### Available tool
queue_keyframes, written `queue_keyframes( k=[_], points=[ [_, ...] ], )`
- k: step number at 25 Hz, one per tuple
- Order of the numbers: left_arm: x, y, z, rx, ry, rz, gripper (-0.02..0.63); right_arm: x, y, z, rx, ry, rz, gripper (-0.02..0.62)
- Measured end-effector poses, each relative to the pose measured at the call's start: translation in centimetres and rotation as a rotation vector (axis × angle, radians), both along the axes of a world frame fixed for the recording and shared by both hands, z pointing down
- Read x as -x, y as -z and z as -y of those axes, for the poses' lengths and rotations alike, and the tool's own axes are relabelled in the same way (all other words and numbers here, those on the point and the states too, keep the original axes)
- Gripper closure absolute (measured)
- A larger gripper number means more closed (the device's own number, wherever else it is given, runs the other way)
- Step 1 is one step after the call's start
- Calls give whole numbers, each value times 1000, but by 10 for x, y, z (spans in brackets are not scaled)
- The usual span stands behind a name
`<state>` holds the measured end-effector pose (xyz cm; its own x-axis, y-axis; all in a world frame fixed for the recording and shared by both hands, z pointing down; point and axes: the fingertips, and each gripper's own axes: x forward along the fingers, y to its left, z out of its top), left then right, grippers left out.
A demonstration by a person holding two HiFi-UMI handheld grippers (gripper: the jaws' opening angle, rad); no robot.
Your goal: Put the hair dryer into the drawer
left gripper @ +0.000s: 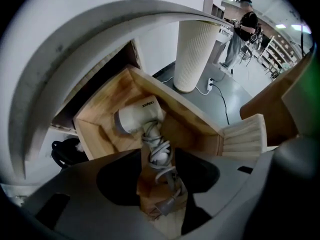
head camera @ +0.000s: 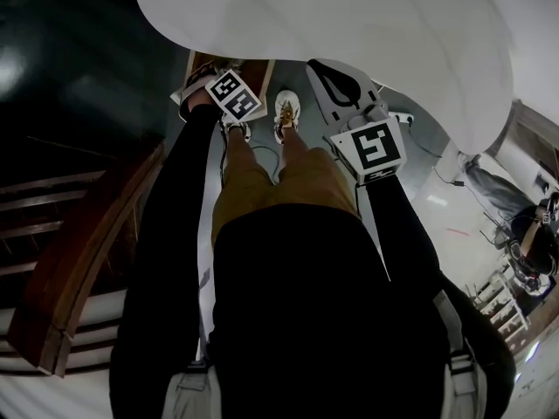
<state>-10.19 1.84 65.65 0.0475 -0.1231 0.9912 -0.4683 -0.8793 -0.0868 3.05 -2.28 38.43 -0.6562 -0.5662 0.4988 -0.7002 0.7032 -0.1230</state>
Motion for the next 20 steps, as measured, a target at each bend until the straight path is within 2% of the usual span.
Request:
queue_keyframes(
  k=[13, 20],
  points=[
    [4, 69, 0, -122, 89, -40, 379, 8, 34, 4, -102, 60, 33, 568],
    [8, 111, -1, -185, 209, -88, 379, 4, 50, 17, -165, 78, 59, 568]
  ],
)
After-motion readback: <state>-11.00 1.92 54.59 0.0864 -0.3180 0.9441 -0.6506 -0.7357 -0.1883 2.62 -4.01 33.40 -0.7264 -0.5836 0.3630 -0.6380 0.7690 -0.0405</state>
